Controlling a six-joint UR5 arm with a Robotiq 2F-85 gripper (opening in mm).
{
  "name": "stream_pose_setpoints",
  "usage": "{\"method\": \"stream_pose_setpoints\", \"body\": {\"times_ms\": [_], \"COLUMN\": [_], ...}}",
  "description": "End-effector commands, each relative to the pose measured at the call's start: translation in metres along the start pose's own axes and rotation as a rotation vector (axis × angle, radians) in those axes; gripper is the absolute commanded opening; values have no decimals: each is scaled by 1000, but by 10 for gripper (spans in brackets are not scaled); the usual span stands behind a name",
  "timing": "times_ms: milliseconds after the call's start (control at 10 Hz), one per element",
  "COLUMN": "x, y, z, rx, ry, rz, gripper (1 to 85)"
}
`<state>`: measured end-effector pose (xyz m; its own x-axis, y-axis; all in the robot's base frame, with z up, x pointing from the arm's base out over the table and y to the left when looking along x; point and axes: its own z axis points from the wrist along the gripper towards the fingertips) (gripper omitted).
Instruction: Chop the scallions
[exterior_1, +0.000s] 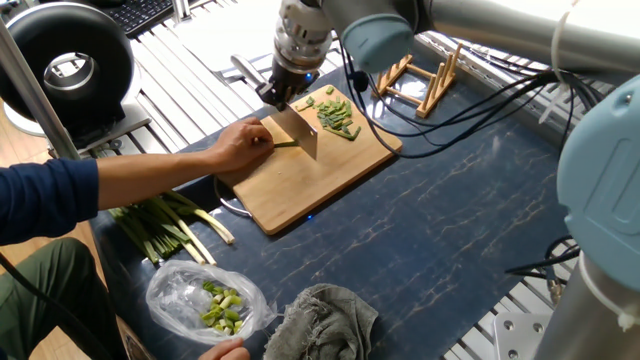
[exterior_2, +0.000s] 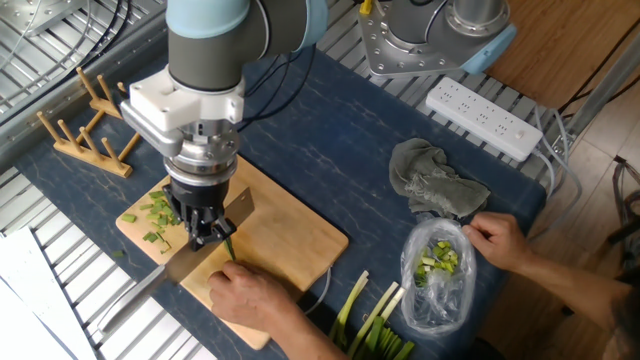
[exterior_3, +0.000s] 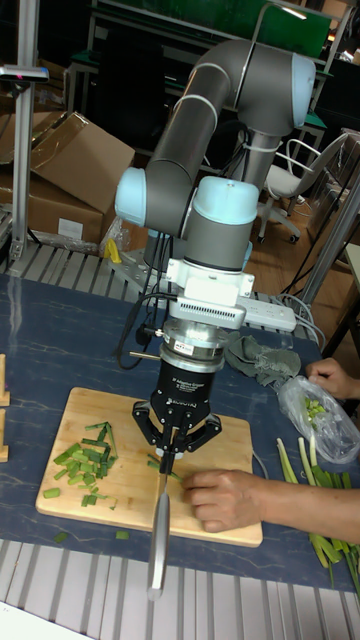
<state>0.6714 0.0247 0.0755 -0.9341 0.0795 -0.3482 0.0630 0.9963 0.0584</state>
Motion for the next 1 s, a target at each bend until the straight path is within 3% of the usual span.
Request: {"method": "stream_pose_setpoints", "body": {"times_ms": [0, 900], "x": [3, 8], "y": [-2, -5], "z": [1, -1], "rx": [-11, -10], "ry": [-11, -13], "rz": [3, -11], "gripper": [13, 13]}}
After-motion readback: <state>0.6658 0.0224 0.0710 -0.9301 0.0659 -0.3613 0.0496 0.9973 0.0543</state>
